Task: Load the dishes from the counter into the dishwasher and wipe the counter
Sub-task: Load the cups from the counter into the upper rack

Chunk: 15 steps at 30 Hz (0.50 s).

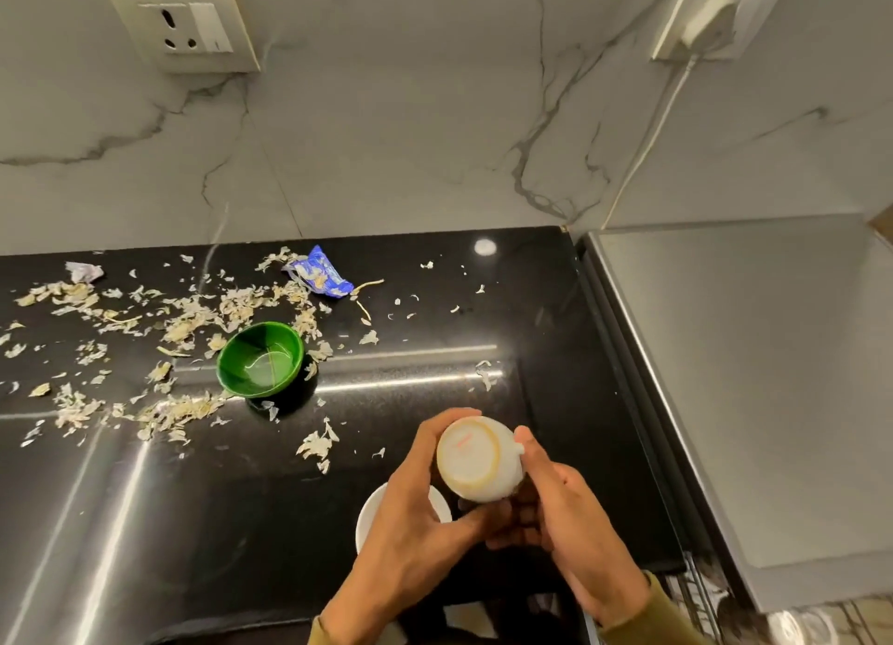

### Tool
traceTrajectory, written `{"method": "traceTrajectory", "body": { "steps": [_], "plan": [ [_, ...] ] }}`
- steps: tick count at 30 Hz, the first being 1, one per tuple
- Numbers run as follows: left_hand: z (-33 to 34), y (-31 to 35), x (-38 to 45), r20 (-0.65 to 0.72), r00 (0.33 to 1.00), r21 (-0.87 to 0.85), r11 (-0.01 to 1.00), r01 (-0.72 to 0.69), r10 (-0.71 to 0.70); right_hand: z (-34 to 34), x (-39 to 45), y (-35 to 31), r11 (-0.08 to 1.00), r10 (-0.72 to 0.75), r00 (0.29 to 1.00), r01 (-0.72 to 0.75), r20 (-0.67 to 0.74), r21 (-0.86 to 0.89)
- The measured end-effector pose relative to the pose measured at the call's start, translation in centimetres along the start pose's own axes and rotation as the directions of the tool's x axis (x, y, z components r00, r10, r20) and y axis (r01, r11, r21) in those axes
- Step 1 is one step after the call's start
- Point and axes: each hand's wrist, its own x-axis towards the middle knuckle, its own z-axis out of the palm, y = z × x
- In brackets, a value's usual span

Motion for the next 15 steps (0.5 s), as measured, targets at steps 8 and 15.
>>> {"method": "traceTrajectory", "body": {
  "steps": [8, 15],
  "plan": [
    [0.2, 1.5, -1.2, 0.001, 1.000, 0.024, 0.999, -0.030, 0.030, -0.7, -4.0, 1.8, 0.993, -0.121, 0.988, 0.120, -0.097, -0.008],
    [5.2, 4.3, -5.6, -0.060, 0.995, 0.002, 0.997, -0.073, 0.073, -4.7, -9.4, 3.4, 0.978, -0.205, 0.977, 0.202, -0.065, -0.049]
  ]
}}
